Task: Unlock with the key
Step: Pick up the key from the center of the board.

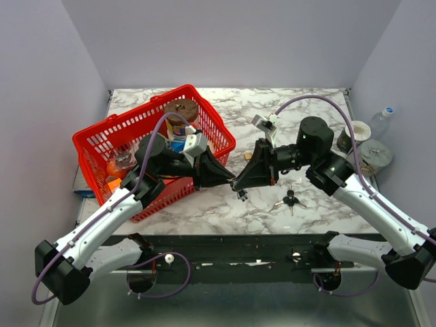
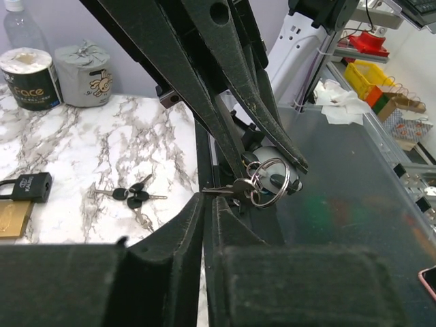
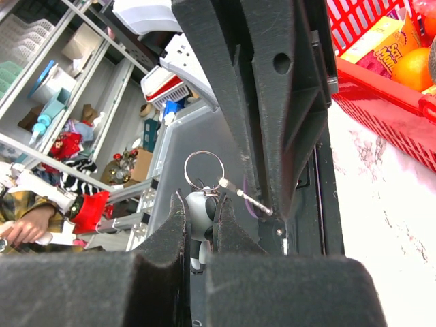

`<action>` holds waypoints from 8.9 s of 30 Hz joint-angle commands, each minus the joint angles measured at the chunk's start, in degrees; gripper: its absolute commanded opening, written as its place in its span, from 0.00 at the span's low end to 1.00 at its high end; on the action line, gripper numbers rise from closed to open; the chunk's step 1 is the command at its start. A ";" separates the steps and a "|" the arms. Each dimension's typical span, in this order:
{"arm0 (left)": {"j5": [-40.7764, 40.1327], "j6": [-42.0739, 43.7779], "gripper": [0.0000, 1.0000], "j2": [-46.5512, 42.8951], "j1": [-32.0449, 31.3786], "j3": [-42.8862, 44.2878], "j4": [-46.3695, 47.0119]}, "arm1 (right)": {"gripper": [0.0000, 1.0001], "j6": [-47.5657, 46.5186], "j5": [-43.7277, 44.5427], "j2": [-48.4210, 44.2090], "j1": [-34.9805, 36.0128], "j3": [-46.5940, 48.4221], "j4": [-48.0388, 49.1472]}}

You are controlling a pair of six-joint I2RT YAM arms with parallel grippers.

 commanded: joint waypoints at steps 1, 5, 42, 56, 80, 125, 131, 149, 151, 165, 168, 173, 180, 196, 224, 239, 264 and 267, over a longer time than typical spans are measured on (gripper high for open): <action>0.52 2.39 0.07 -0.32 -0.21 0.30 -0.18 | 0.01 0.31 -0.29 -1.26 -0.35 -0.46 0.16; 0.09 3.44 0.00 -0.59 -0.12 0.47 -1.23 | 0.01 0.22 0.67 -2.14 -1.05 -0.82 -0.29; -25.93 5.48 0.75 -8.24 -1.97 -7.00 4.03 | 0.01 2.50 4.54 -1.08 -3.34 -2.49 2.17; -24.97 4.32 0.71 -5.51 -4.60 -7.17 6.94 | 0.01 2.68 7.44 -3.10 -3.34 -3.28 2.53; -34.45 8.02 0.71 -6.65 -9.96 -6.73 1.92 | 0.01 0.40 14.38 -5.66 -3.87 -2.40 -3.27; -38.15 6.69 0.00 -5.59 -10.67 -7.88 3.69 | 0.01 2.42 18.08 -6.88 -3.95 -5.30 -3.80; -37.20 10.47 0.59 -8.67 -10.67 -7.44 -2.37 | 0.01 2.42 16.85 -8.29 -4.48 -4.86 -5.21; -9.94 7.41 0.89 -2.44 -10.32 -1.55 -3.44 | 0.01 -0.22 -5.12 -5.92 -4.83 -1.43 -7.49; -9.50 6.88 0.89 -2.09 -10.23 -1.55 -2.56 | 0.01 -0.83 -5.82 -5.22 -4.40 -1.43 -7.93; -6.59 2.74 0.57 -0.41 -9.79 -2.51 1.58 | 0.01 -2.42 -6.09 -4.60 -3.87 -2.40 -8.20; -6.68 2.57 0.49 -0.24 -9.87 -2.51 1.58 | 0.01 -2.77 -6.18 -4.60 -3.87 -2.49 -8.46; -7.38 2.83 0.24 -0.41 -9.79 -2.52 1.14 | 0.01 -3.91 -5.39 -4.69 -3.87 -2.57 -9.95; -8.88 4.84 0.03 -0.50 -9.79 -2.17 -1.41 | 0.01 -5.58 -3.02 -5.21 -3.87 -2.57 -12.24; -28.57 16.54 0.00 -3.84 -11.28 -1.81 -13.45 | 0.60 -11.37 14.55 -7.67 -3.78 0.32 -19.88; -18.55 17.68 0.00 1.26 -11.46 0.12 -16.18 | 0.32 -28.17 31.44 -5.04 4.13 -0.64 -22.17; -18.02 17.25 0.00 2.14 -11.46 0.39 -16.18 | 0.20 -29.49 30.47 -3.63 5.80 -0.29 -23.75; -23.11 14.78 0.74 2.40 -11.46 1.88 -17.93 | 0.01 -30.10 42.30 -6.27 6.51 -3.72 -18.04; -24.08 16.01 0.82 1.44 -11.46 2.76 -19.43 | 0.01 -32.28 49.34 -7.85 6.51 -4.42 -16.99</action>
